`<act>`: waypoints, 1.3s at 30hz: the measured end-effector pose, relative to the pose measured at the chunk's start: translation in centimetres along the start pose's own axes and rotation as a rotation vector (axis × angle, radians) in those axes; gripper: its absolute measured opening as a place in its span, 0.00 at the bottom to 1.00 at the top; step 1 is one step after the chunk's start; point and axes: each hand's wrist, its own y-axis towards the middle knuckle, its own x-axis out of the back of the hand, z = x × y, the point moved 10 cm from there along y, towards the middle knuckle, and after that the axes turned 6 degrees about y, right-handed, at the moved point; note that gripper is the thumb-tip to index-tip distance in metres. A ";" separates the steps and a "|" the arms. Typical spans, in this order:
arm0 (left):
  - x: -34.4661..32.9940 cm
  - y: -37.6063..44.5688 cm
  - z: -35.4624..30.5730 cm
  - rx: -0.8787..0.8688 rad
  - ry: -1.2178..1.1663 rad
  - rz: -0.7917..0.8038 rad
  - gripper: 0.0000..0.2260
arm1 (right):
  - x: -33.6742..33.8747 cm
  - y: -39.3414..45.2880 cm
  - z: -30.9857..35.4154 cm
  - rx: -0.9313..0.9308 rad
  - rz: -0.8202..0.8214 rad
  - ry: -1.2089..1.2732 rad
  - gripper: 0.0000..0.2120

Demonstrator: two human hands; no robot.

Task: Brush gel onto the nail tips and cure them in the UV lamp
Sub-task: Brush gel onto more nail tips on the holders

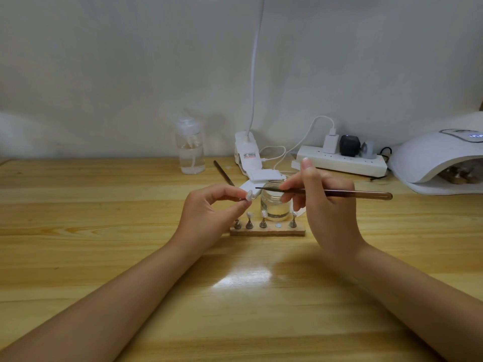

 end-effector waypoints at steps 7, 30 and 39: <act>0.1 0.0 0.0 0.010 0.010 -0.010 0.07 | -1.0 -0.4 0.6 0.078 0.071 -0.058 0.16; 0.0 0.2 -0.1 -0.004 0.014 -0.011 0.08 | -1.0 -0.6 0.1 0.028 0.071 -0.036 0.19; 0.0 0.2 0.1 0.003 0.018 -0.008 0.08 | -0.5 -0.4 0.2 0.046 0.029 -0.014 0.17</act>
